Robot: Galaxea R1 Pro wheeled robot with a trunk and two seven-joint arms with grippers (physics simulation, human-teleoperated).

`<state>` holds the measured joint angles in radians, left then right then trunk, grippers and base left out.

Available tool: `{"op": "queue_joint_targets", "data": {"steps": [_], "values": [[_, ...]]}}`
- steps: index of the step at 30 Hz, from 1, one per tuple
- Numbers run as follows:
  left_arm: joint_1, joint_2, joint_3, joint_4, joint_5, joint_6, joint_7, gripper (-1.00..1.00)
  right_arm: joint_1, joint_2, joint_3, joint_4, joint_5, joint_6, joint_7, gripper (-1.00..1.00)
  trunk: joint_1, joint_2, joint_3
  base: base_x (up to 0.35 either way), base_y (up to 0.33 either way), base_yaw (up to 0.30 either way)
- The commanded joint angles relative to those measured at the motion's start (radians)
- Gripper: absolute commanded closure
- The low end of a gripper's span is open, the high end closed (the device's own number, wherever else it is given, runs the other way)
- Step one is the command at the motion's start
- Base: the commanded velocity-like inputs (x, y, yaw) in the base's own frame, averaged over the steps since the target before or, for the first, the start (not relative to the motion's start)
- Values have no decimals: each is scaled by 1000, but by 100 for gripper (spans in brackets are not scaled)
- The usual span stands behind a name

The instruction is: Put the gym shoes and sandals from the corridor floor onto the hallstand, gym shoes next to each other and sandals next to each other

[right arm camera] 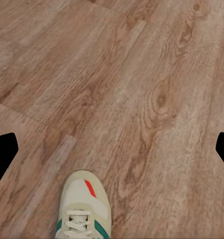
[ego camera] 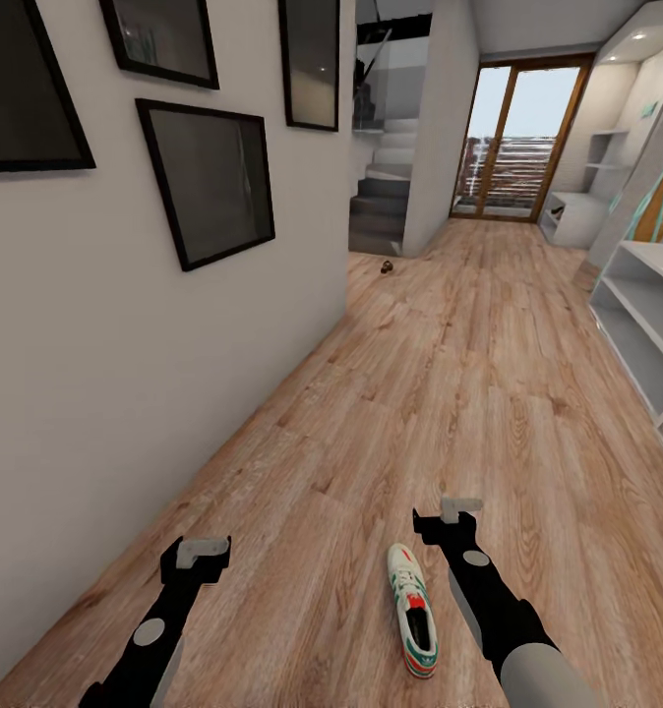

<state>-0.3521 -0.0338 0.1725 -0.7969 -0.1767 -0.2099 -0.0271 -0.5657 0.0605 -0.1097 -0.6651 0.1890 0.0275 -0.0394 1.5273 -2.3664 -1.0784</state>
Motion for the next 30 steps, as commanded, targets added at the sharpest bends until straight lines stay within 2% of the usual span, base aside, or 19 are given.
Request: {"op": "queue_joint_targets", "data": {"steps": [1,6,7,8,19,30], "values": [[-18,-4,5,-2,-10,14,-7,-100,0,2,-4,-1,10,2,0,-100,4,-8,-5,0,0,32],[-61,-7,-1,-5,-10,78,-13,-100,0,2,-5,-1,10,2,0,-100,23,-43,-26,0,0,53],[-84,-8,-13,-5,-8,115,-16,-100,0,2,-5,-1,10,2,-1,-100,27,-50,-31,0,0,76],[-87,-9,-15,-5,-8,120,-16,-100,0,2,-5,-1,10,3,-1,-100,31,-57,-35,0,0,79],[-103,-12,-25,-16,-6,139,-17,-100,-1,2,-5,-1,10,3,-1,-100,73,-134,-85,0,0,95],[-97,-2,-24,-34,-2,139,-16,-100,0,2,-5,0,10,3,-1,-100,78,-136,-144,0,0,108]]}}
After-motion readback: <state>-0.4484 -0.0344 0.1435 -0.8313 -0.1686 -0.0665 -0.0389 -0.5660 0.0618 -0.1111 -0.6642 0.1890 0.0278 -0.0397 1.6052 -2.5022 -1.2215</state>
